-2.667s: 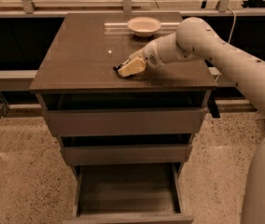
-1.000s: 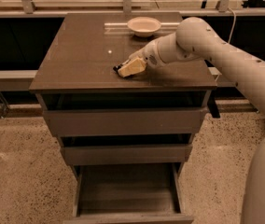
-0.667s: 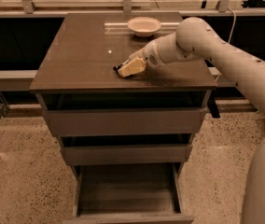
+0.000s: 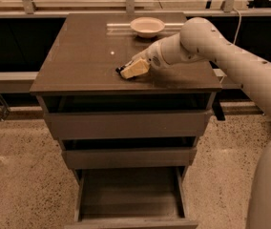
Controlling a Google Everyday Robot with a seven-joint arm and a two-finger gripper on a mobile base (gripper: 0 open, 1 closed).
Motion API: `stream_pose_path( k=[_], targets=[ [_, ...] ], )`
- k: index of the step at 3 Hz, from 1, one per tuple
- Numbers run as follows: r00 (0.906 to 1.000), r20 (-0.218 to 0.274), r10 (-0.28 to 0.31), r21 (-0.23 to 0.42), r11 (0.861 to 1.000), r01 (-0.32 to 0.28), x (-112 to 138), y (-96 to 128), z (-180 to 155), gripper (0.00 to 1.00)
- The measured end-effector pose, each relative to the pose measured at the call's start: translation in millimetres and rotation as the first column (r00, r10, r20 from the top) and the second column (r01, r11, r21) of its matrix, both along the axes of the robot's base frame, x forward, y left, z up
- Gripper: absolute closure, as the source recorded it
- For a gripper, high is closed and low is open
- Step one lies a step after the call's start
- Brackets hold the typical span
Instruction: Place rxbar chocolate into bottom drawer
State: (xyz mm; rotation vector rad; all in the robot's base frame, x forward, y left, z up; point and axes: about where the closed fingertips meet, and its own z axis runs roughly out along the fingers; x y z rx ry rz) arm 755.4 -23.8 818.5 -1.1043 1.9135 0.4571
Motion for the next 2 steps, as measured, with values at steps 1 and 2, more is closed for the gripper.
stream_pose_path(
  k=[1,2],
  targets=[
    [1.0000,0.000,0.000,0.000,1.000,0.000,0.0,0.0,0.0,1.00],
    [1.0000,0.000,0.000,0.000,1.000,0.000,0.0,0.0,0.0,0.81]
  ],
)
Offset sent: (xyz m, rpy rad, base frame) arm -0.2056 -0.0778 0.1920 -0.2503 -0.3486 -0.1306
